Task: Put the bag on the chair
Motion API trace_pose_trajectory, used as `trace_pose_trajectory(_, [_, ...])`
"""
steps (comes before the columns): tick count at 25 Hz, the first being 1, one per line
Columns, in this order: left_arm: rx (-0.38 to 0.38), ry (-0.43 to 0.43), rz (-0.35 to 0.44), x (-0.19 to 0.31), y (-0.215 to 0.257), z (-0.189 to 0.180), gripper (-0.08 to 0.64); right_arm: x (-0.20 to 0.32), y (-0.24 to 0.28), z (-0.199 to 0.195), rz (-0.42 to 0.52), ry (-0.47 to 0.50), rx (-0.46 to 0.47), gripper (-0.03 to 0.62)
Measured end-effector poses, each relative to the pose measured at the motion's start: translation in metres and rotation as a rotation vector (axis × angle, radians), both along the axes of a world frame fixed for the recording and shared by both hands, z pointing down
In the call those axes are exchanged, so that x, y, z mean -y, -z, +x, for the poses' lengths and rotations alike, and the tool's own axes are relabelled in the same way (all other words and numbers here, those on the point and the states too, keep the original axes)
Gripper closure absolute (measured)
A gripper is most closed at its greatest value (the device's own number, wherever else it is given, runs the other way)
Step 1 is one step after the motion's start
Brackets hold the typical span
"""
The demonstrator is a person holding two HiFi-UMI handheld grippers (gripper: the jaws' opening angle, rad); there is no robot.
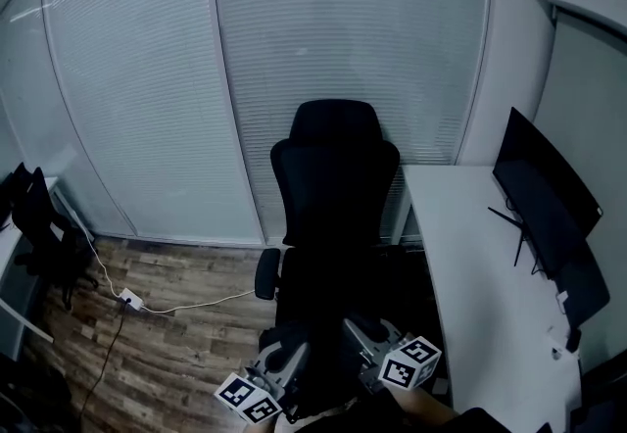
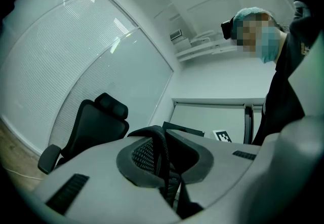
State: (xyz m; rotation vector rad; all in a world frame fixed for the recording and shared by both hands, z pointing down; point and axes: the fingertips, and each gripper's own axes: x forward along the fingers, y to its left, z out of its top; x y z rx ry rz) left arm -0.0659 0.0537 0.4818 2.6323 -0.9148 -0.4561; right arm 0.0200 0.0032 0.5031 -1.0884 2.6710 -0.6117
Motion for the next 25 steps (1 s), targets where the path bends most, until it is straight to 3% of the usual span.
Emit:
trace_pose_trajectory(16, [-0.035,0.129,0.04,0.089,0.011,0.049,0.515,0.097,0.02,0.047,0.084,0.124,-0.021,0.528])
trace_pose_trajectory(25, [-0.003,0.178,0.112,0.142,0.035,0.068,0.515,0.153,0.048,0.064,0.144,0.141,-0.006,0.528])
